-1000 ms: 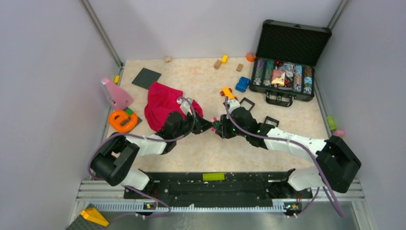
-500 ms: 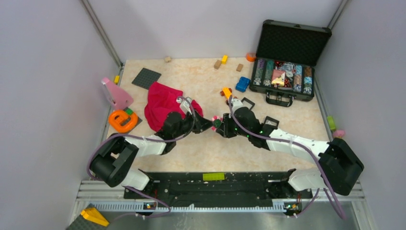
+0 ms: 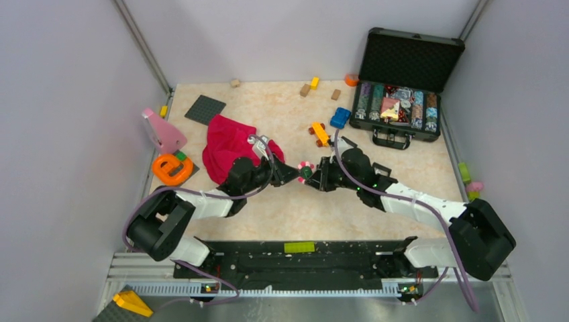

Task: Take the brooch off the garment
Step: Close the brooch.

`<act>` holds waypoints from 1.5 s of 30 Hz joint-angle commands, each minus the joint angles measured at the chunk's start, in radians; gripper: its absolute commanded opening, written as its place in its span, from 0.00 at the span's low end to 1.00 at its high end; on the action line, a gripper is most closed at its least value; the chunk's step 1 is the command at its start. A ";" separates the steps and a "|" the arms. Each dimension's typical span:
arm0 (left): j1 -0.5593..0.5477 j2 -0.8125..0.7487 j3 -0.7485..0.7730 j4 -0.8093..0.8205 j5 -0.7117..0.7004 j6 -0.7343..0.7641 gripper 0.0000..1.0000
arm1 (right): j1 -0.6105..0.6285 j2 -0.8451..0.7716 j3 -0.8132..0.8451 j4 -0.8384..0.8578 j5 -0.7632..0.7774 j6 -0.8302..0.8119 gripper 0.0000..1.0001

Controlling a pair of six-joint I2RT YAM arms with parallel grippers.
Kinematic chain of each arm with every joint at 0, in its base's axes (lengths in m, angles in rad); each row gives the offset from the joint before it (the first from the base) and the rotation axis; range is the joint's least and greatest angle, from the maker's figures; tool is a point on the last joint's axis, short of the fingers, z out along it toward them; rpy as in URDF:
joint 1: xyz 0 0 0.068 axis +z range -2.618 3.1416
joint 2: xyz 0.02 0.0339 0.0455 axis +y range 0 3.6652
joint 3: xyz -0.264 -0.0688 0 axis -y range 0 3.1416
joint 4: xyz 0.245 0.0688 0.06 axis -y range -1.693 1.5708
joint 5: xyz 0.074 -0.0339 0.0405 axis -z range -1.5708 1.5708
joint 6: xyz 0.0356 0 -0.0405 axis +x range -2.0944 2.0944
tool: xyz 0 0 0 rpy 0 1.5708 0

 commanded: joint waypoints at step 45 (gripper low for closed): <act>-0.006 0.012 0.026 0.034 0.097 0.008 0.00 | -0.118 -0.080 -0.008 -0.070 -0.186 -0.056 0.40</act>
